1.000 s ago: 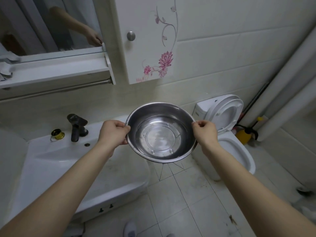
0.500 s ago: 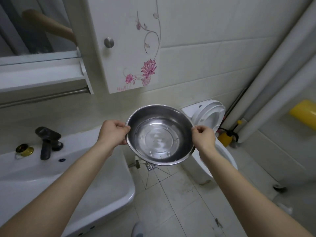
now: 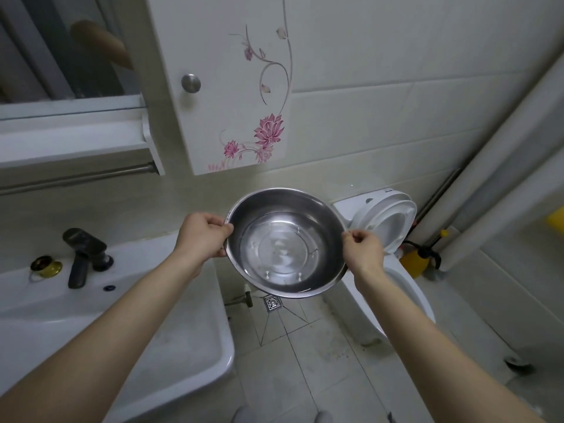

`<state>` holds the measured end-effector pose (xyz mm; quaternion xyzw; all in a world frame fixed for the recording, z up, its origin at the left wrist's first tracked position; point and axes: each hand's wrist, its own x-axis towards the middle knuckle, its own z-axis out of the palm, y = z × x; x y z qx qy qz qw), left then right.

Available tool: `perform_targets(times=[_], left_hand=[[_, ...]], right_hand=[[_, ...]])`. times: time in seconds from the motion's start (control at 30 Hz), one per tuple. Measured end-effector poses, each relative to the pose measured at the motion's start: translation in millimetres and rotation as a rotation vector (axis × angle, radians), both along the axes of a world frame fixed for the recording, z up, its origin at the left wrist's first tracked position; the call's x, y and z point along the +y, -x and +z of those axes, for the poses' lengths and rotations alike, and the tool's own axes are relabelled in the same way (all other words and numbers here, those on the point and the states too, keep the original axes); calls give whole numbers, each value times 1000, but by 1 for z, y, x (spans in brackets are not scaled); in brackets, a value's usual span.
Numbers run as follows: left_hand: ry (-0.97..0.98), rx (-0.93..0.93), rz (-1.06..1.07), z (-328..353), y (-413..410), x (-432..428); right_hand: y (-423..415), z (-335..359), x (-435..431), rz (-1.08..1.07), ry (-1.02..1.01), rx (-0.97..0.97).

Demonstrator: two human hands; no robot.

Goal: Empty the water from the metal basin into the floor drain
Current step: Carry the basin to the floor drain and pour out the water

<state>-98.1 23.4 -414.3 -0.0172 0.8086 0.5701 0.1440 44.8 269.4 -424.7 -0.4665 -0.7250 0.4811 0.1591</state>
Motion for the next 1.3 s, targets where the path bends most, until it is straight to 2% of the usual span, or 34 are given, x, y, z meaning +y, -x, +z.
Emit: perform_targets(times=[0.63, 1.3], left_hand=[[95, 19, 329, -20, -50, 50], [146, -2, 249, -60, -26, 80]], right_hand=[[35, -23, 82, 273, 24, 98], [55, -74, 101, 158, 59, 23]])
